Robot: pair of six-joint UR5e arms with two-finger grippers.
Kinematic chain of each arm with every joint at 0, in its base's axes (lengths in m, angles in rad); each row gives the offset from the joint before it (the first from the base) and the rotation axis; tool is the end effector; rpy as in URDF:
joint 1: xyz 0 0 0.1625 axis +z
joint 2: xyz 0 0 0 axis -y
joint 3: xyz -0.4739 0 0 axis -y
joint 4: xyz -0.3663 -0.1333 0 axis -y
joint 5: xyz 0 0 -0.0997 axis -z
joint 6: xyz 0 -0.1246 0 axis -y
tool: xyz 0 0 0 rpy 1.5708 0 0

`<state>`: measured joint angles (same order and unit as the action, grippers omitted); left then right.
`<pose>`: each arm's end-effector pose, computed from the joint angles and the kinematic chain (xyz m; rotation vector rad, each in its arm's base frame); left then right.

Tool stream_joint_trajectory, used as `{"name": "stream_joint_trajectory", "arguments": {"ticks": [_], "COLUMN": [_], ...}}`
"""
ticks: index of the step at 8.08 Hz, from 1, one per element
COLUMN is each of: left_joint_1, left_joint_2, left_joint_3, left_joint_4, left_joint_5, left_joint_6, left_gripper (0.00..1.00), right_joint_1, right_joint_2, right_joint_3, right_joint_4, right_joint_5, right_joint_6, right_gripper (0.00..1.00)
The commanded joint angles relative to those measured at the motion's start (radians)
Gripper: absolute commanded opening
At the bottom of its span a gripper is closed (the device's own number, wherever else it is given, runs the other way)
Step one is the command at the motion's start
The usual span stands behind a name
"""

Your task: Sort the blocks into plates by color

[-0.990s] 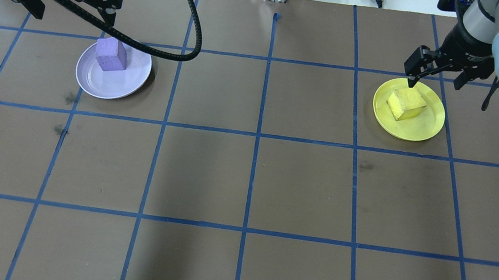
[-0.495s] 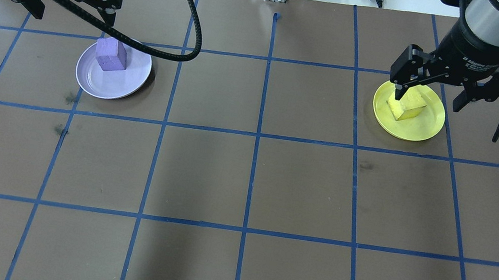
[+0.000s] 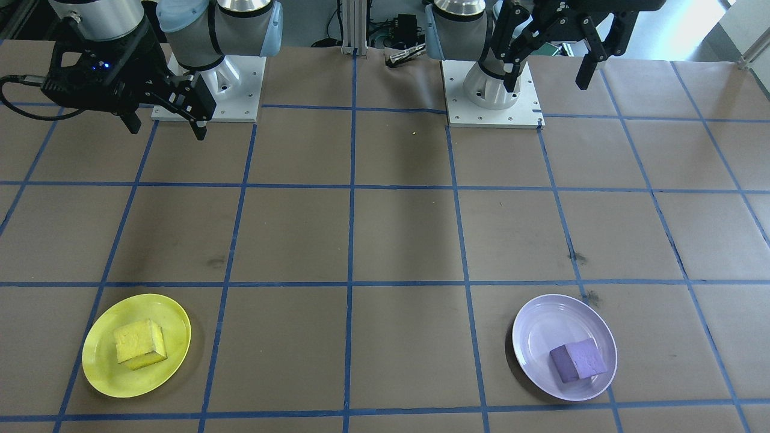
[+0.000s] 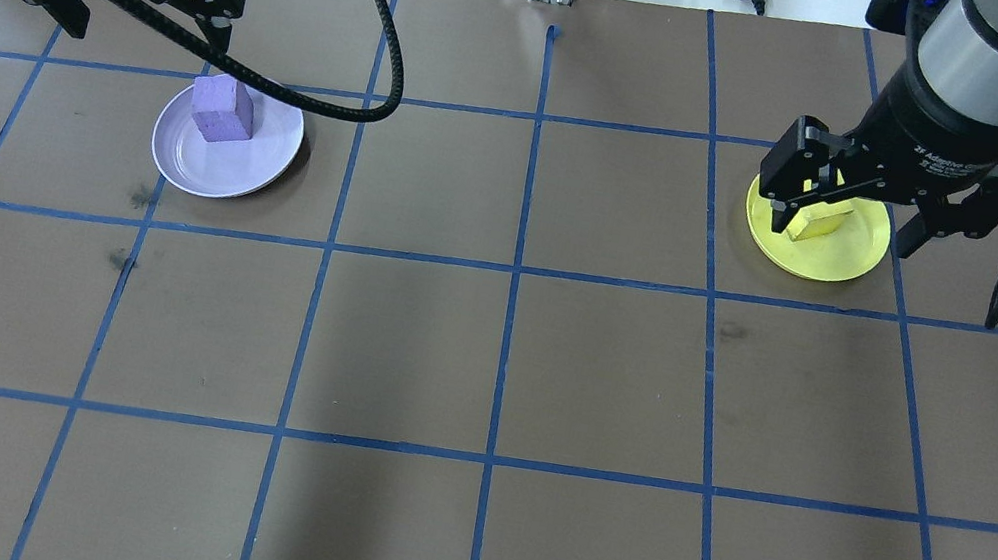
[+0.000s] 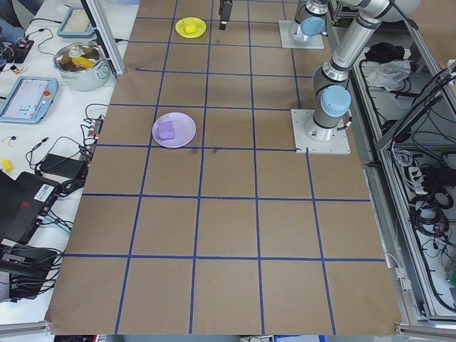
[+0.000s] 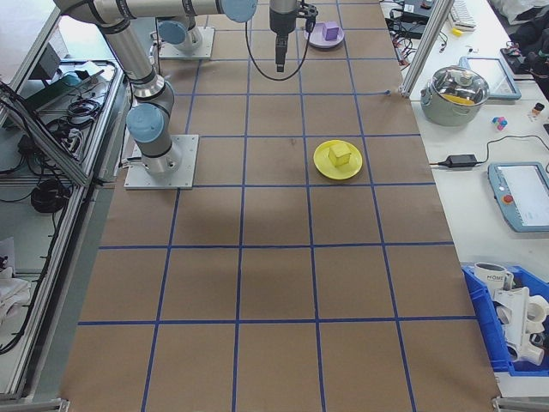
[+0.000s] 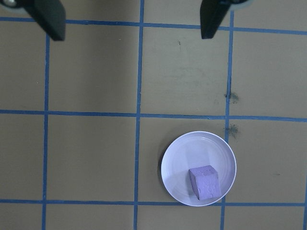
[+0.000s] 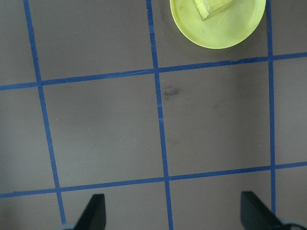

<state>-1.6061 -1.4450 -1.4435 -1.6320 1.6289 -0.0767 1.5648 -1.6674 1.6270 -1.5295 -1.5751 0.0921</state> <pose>-0.1407 -0.4121 0.6213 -0.0724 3.0791 -0.3010 0.1302 -0.4207 0.5243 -0.1538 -3.1335 -0.0011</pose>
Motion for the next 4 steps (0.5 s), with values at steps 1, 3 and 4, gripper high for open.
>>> {"name": "stream_joint_trajectory", "arguments": {"ticks": [1, 3, 4], "left_joint_1": [0.000, 0.000, 0.000], "left_joint_2": [0.000, 0.000, 0.000], "left_joint_3": [0.000, 0.000, 0.000], "left_joint_4": [0.000, 0.000, 0.000], "left_joint_5": [-0.001, -0.003, -0.003], "left_joint_6": [0.000, 0.000, 0.000], "left_gripper": [1.00, 1.00, 1.00], "right_joint_1": [0.001, 0.001, 0.001], "right_joint_2": [-0.009, -0.002, -0.005], "right_joint_3": [0.019, 0.019, 0.017], "right_joint_4": [-0.006, -0.005, -0.004], "right_joint_5": [-0.008, -0.011, -0.011], "right_joint_6": [-0.003, -0.005, -0.005], "right_gripper": [1.00, 1.00, 1.00]}}
